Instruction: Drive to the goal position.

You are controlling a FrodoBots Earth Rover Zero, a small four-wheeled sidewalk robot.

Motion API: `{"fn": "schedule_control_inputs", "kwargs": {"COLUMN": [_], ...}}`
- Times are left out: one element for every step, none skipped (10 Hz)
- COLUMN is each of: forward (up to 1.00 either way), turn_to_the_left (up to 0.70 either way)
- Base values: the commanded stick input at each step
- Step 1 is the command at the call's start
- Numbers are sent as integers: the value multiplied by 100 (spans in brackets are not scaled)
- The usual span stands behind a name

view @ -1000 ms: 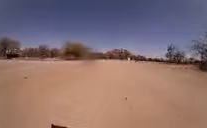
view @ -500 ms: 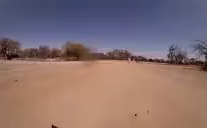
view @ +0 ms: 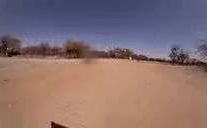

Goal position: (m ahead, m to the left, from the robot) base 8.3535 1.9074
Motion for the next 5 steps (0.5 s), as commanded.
{"fn": "schedule_control_inputs", "kwargs": {"forward": [100,100,100,100,100], "turn_to_the_left": [0,0,0,0,0]}}
